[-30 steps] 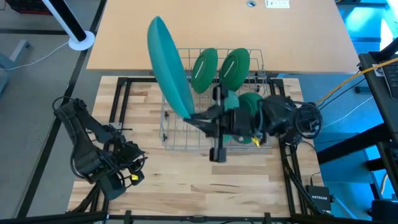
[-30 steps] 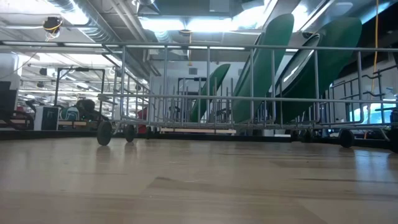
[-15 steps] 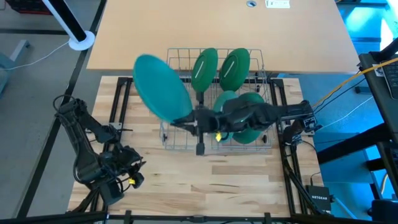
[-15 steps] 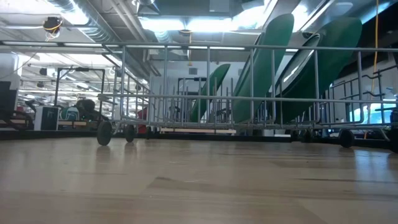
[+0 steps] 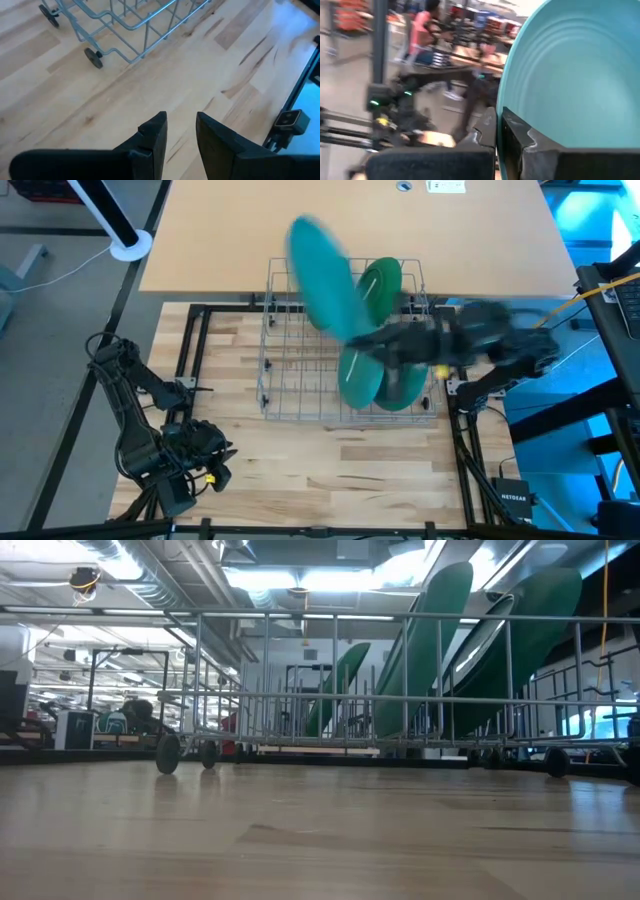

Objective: Sort dishes
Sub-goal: Put the blue plate into the dish rack

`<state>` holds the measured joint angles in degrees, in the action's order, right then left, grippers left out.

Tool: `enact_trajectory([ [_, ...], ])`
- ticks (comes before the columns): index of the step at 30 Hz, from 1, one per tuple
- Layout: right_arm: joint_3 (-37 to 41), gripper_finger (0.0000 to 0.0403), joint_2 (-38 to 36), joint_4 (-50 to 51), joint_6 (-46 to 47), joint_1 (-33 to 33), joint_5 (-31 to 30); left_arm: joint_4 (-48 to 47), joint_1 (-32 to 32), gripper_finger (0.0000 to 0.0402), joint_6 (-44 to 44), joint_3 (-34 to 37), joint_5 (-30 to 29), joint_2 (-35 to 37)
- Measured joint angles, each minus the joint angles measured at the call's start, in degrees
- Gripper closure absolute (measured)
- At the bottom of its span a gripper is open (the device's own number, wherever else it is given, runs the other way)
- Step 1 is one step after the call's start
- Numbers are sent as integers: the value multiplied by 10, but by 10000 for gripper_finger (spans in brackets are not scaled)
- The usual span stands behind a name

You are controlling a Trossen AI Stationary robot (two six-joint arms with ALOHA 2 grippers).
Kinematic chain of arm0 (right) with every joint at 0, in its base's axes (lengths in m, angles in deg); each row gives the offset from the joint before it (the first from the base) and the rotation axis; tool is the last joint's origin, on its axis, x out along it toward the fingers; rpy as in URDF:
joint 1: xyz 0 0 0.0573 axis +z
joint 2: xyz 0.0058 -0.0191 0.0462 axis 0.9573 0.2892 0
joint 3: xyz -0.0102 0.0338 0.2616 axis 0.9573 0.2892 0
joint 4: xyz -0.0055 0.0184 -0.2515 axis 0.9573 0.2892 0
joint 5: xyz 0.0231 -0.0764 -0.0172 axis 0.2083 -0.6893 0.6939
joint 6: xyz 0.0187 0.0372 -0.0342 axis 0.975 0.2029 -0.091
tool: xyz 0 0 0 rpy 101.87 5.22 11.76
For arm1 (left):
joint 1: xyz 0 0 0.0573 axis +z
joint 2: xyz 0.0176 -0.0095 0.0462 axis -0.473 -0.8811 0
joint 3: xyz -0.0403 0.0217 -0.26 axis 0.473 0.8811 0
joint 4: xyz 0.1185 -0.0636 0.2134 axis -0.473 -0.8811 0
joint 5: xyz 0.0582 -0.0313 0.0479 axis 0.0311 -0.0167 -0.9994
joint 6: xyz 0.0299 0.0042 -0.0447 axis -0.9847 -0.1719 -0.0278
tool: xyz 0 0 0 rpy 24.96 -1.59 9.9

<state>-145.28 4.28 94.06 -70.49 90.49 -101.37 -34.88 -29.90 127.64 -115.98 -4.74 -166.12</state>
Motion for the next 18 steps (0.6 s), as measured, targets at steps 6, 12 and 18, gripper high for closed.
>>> enact_trajectory([
  [6,81,394,-102,50,-14,67,-162,0,1,306,5,0,-5,0],
  [12,279,395,-172,-129,-14,90,-176,-2,2,306,3,0,-52,0],
  [18,480,395,-175,-452,-28,89,-117,2,13,306,8,0,-90,0],
])
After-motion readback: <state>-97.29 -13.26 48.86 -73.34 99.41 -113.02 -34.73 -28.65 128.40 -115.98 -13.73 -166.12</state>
